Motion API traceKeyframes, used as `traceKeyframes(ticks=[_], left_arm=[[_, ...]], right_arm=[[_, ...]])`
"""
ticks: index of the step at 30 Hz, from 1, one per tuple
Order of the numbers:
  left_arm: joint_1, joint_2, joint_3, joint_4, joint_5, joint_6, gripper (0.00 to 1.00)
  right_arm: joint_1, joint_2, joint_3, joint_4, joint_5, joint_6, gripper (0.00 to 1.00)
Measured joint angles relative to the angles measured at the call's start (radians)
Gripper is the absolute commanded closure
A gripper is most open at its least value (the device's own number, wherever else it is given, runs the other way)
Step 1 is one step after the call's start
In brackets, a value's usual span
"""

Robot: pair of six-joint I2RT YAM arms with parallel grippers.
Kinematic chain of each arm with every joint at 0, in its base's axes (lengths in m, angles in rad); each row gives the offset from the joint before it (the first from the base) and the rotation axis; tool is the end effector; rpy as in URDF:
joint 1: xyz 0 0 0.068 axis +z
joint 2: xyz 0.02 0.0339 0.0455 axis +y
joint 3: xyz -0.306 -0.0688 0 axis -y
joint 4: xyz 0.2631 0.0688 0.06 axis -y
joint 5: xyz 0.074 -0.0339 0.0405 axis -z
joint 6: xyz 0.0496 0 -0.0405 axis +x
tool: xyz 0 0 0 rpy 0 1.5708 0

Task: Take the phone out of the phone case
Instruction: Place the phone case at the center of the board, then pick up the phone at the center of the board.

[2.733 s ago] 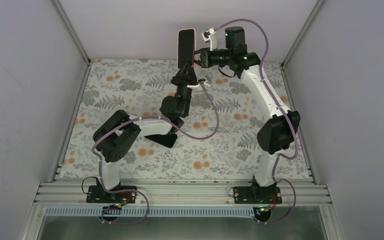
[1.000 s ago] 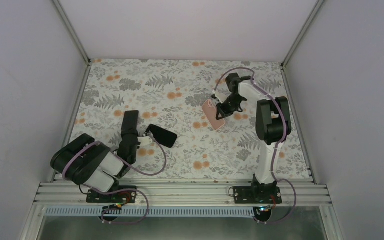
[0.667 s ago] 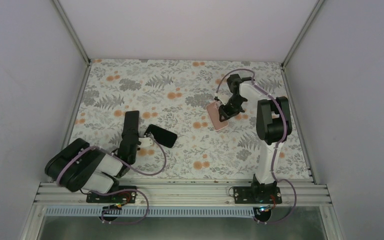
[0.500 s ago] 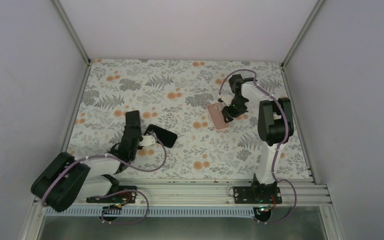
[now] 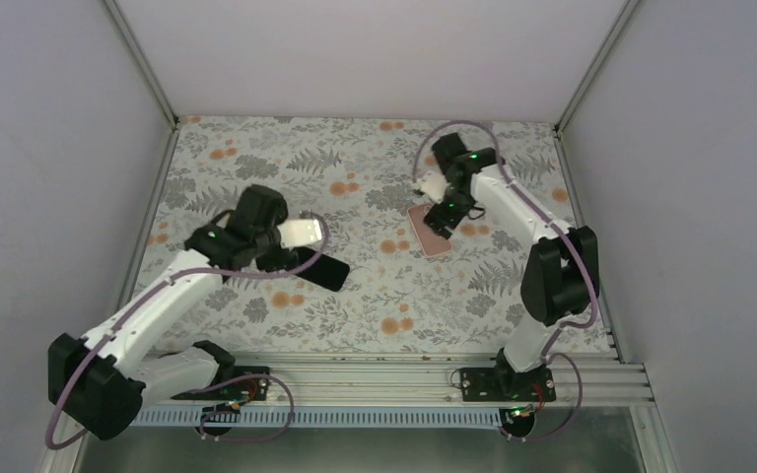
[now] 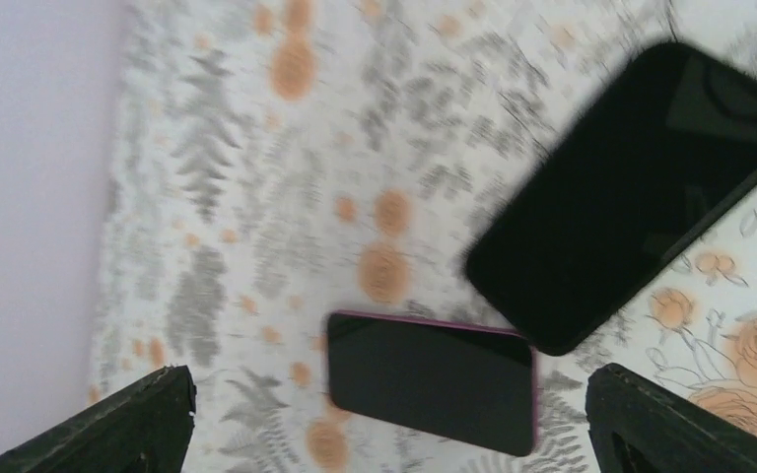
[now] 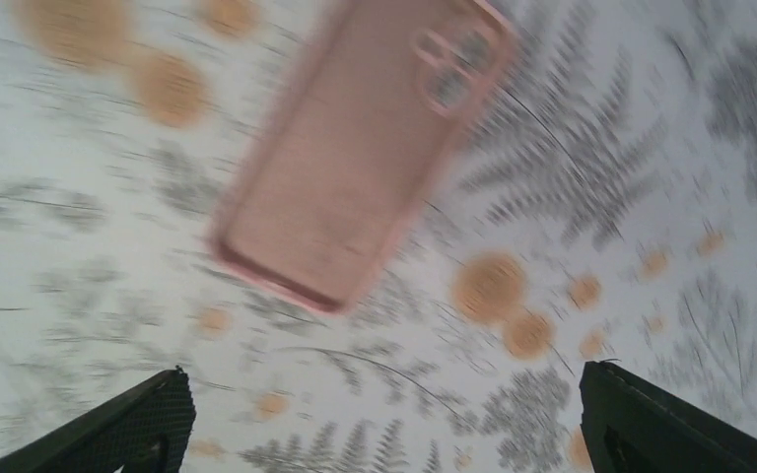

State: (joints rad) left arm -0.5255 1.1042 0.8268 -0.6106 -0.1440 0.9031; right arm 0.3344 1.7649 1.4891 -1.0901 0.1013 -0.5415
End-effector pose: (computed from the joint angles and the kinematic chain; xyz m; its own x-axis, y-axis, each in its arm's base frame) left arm 0.2021 -0.1090 0.2770 -0.0872 0.9489 -0.3033 0.7859 0.2526 0.5644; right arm 0.3546 0.1179 0.2791 -0.6343 -0.7632 -0.1233 -0.7398 0.6455 -0.1897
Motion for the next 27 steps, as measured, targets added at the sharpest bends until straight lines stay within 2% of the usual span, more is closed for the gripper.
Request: traceKeyframes(ticks=[4,7,11,14,19,24,27], left_arm=[[0.087,-0.018,0.265,-0.163,0.118,-0.047,0.0],[0.22,-0.022,0.473,-0.205,0.225,-0.087,0.0],[0.373,0.015,0.694,-0.241,0.327,-0.16,0.0],[0.446,0.065,0.79,-0.253,0.377,-0.229,0.0],[0.497,0.109,0.803,-0.253,0.397,-0.34,0.0],[0.509,0.079,0.721,-0.224,0.382,-0.411,0.0],[0.517,0.055,0.673,-0.209,0.381,-0.441,0.0]], right_arm=[[0.183,-0.021,-0.006,0.0,-0.053,0.005,0.0],[0.333,0.0,-0.006,0.015,-0.11,0.015,0.0],[0.45,0.059,0.026,0.033,-0.158,0.028,0.0],[0.526,0.153,0.093,0.048,-0.175,0.053,0.0],[0.61,0.321,0.233,0.087,-0.179,0.114,0.0],[0.636,0.462,0.439,0.079,-0.205,0.164,0.0],[0.636,0.501,0.487,0.08,-0.205,0.183,0.0]])
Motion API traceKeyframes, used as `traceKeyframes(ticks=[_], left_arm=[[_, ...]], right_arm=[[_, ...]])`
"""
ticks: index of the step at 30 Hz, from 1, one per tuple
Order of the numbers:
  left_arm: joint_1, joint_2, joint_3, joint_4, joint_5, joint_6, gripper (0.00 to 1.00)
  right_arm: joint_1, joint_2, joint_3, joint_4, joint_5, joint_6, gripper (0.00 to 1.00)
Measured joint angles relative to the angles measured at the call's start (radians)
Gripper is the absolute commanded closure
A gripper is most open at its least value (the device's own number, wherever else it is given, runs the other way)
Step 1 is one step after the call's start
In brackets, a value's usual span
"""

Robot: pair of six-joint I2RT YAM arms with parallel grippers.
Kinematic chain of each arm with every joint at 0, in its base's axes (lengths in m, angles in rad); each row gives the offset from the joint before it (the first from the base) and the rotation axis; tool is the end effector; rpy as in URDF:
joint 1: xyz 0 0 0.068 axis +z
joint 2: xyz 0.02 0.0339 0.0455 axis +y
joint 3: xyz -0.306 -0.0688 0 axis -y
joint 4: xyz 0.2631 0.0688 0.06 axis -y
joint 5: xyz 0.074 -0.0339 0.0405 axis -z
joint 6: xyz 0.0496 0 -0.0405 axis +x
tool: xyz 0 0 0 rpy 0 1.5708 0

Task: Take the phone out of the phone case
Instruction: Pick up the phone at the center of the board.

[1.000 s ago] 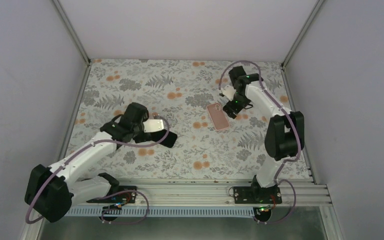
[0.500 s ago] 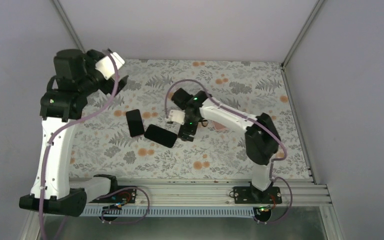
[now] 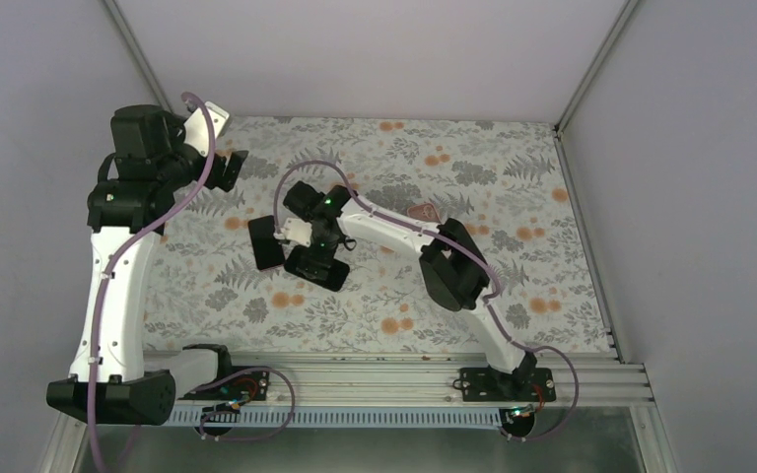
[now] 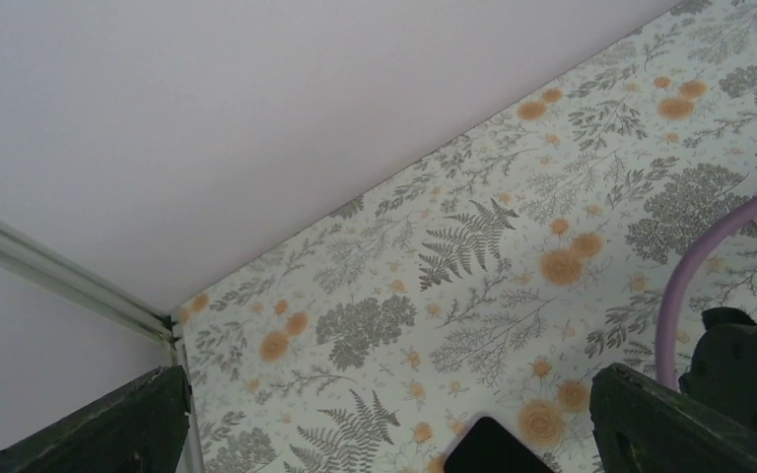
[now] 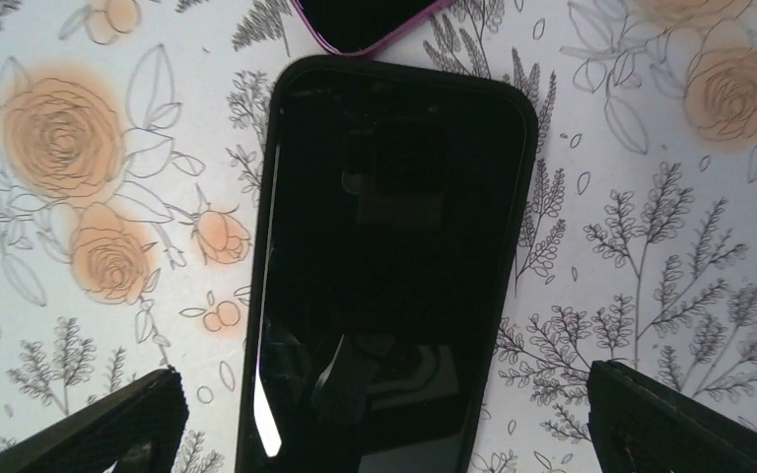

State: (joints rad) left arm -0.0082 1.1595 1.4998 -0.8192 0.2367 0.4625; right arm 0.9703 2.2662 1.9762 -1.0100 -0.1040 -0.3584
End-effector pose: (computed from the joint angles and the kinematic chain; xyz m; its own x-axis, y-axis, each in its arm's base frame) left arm 0.2340 -0.0136 0.4820 -0.3160 0.4364 -0.8425 0.3990 0.8667 0.2993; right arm 0.2886 0.4305 0.2119 -0.2165 -0.9336 -0.2856 -0.9741 0.2260 -0.0002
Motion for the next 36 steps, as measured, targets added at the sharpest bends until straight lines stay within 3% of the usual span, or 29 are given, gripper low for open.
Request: traceKeyframes(ticks=[14,24,27,33,36], left_arm=[[0.005,-0.008,-0.041,0.073,0.001,-0.053,0.0],[0.006,0.003,-0.066,0.085,0.016,-0.076,0.0],[0.006,0.015,-0.066,0.086,0.013,-0.084,0.0],[0.006,0.027,-0.101,0.092,0.0,-0.09,0.0],[0.006,0.027,-0.118,0.091,0.0,-0.09,0.0]], right_arm=[[-0.001,0.083,0.0,0.002,-0.04,0.046,0.0],[0.005,0.035,-0.126,0.079,0.008,0.053,0.01],[0.011,0.024,-0.155,0.105,0.052,0.054,0.05],[0.011,0.003,-0.193,0.134,0.065,0.062,0.26],[0.011,0.002,-0.195,0.136,0.07,0.064,0.31]])
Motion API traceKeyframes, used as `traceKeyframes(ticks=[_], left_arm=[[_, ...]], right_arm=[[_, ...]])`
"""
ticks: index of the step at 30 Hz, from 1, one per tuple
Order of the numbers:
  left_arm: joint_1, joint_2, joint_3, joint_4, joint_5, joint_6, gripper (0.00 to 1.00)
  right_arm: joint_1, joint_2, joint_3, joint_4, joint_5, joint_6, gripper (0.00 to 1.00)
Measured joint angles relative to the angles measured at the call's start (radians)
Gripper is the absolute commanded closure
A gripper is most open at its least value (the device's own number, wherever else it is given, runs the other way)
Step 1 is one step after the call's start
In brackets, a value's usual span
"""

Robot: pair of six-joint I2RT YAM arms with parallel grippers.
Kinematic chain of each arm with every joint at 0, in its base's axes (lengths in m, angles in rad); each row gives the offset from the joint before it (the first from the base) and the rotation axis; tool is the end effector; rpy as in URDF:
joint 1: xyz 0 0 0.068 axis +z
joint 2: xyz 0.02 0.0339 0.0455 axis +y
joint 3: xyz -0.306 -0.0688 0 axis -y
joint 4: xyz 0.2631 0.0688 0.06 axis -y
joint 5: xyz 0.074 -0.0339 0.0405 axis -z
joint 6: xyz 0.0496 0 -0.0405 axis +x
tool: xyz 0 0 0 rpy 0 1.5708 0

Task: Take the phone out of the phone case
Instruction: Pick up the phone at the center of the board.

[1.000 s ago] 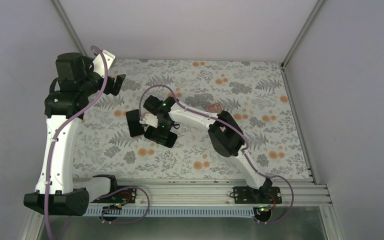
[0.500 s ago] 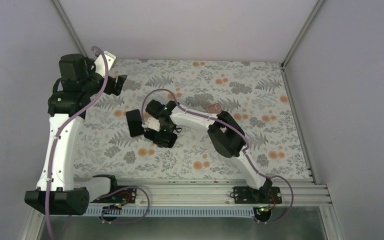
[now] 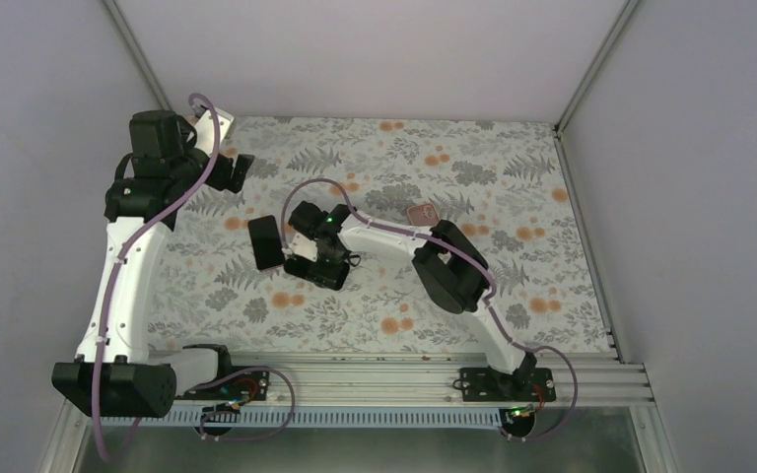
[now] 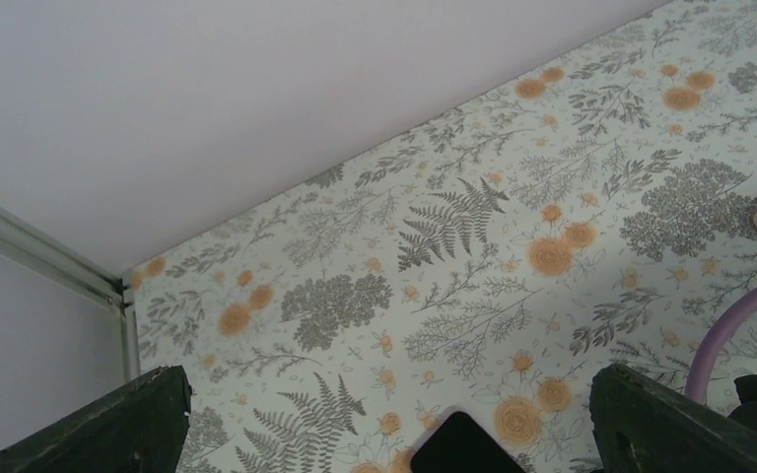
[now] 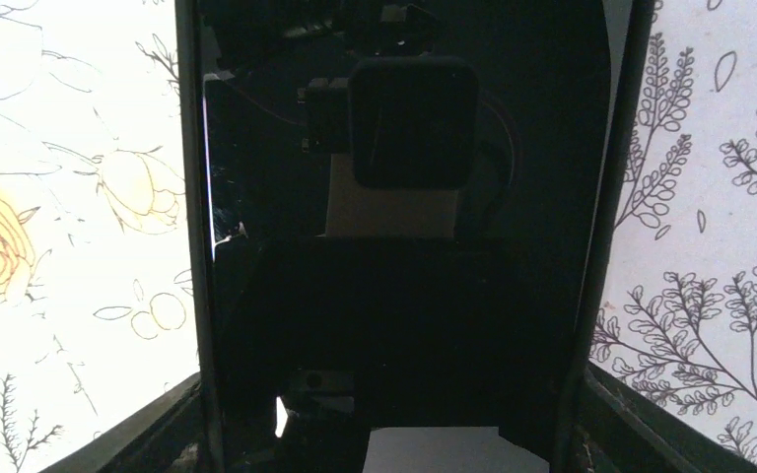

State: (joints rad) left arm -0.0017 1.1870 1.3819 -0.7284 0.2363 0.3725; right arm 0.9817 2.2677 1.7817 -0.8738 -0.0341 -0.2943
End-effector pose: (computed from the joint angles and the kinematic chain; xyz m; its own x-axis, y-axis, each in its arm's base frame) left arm 0.2571 -0.0120 0.4449 -0.3997 0.3545 -0.8453 0.3744 0.9049 0.2025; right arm 0.2780 0.4191 0.1575 -0.2777 -0.9374 -0.2101 -0.9566 0.2899 -0.0288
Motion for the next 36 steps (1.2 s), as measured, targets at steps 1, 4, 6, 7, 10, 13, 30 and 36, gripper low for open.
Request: traceKeyframes(ticks=[1,4,6,7,10,13,30,36], left_arm=[[0.0,0.0,-0.002,0.0,0.0,0.0,0.0],[0.0,0.001,-0.006,0.001,0.01,-0.002,0.0],[0.0,0.008,-0.013,-0.002,0.028,-0.003,0.0],[0.0,0.016,-0.017,-0.006,0.041,-0.004,0.0],[0.0,0.061,-0.029,-0.03,0.097,-0.003,0.0],[0.0,0.14,-0.03,-0.095,0.202,0.001,0.0],[0.026,0.596,0.142,-0.547,0.712,0.287,0.0],[0.034,0.6,0.161,-0.587,0.743,0.313,0.0]], right_arm=[[0.0,-0.001,-0.001,0.001,0.002,0.0,0.32],[0.0,-0.006,-0.007,0.008,0.005,-0.001,0.38],[0.001,-0.016,-0.023,0.025,0.016,-0.001,0.4],[0.002,-0.024,-0.034,0.035,0.024,-0.001,0.4],[0.005,-0.06,-0.087,0.075,0.068,-0.01,0.4],[0.005,-0.092,-0.129,0.09,0.107,-0.022,0.4],[0.005,-0.33,-0.142,0.136,0.199,-0.086,0.49],[0.005,-0.336,-0.138,0.136,0.201,-0.096,0.5]])
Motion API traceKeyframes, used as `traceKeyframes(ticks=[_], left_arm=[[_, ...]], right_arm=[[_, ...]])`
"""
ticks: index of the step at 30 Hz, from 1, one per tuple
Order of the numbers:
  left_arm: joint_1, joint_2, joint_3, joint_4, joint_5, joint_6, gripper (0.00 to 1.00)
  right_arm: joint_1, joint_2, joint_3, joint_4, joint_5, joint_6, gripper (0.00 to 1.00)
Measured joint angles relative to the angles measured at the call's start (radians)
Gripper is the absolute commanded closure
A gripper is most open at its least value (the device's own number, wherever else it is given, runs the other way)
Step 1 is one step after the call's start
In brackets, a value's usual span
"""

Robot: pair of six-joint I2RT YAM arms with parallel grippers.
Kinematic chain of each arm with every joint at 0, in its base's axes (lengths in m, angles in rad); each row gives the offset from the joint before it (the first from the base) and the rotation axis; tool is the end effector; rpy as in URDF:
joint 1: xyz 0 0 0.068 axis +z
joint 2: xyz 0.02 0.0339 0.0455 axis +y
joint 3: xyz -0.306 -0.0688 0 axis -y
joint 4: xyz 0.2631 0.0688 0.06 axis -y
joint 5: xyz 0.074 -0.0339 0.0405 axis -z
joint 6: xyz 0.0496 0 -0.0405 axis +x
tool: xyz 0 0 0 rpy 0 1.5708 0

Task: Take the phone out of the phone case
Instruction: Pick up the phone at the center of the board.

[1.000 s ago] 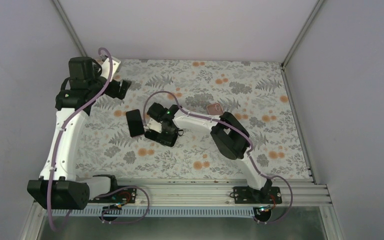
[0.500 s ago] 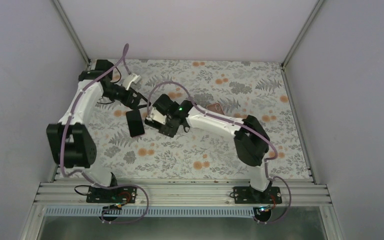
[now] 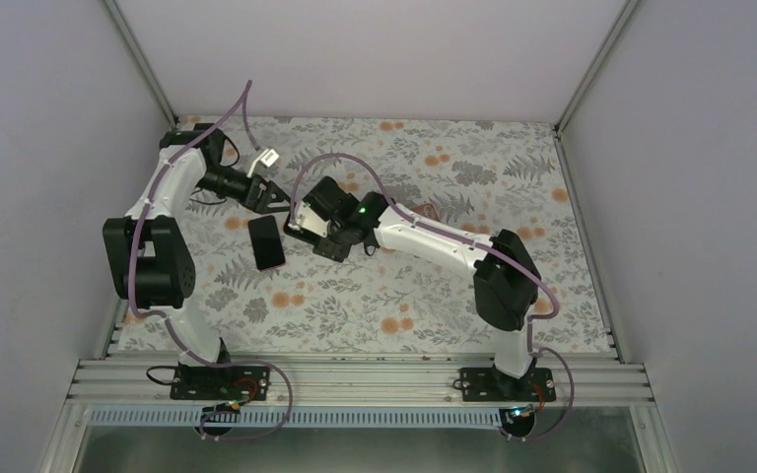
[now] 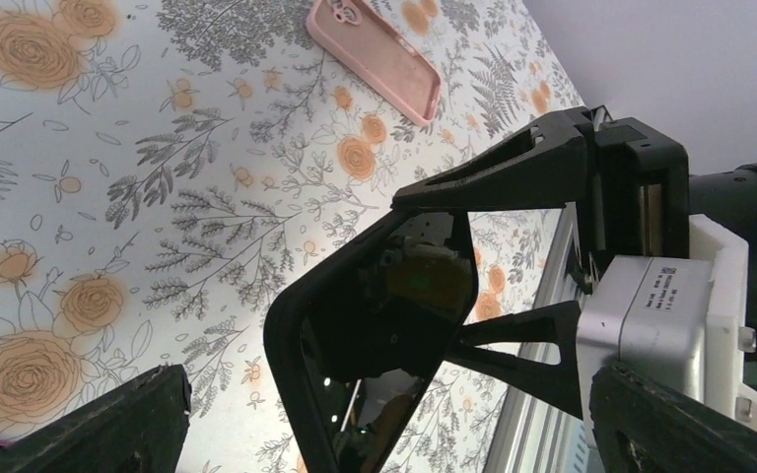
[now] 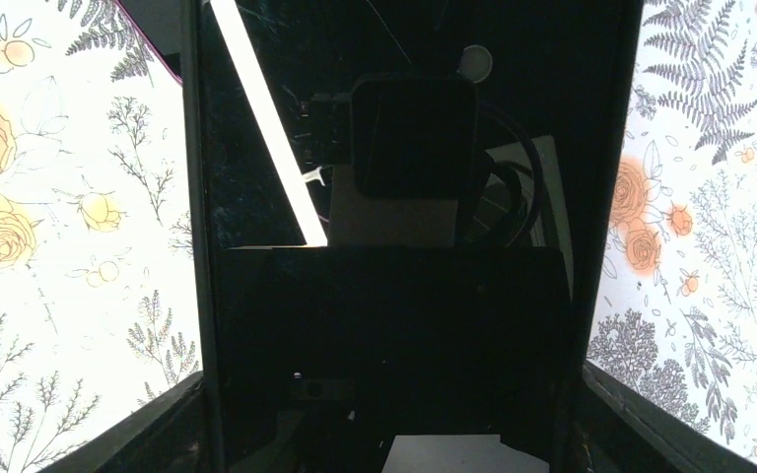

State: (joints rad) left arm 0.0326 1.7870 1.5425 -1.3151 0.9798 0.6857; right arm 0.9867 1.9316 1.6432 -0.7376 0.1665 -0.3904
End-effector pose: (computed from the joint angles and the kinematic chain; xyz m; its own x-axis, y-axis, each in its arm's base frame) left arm 0.3577 -0.0295 0.3053 -0.7791 0.3276 -0.5344 0.6260 0.4519 -0.6356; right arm 0.2611 0.3801 0.2774 -0.1411 -0.8940 -0.4253 -0.8965 0.2977 -0.3283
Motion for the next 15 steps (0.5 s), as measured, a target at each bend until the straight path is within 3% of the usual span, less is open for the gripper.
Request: traceKeyframes(ticks=[15], left_arm=[[0.108,-0.001,0.069,-0.03,0.032,0.008,0.0]], right_arm=[[0.0,-0.055,-0.004,0.014,0.004,-0.013,0.5]])
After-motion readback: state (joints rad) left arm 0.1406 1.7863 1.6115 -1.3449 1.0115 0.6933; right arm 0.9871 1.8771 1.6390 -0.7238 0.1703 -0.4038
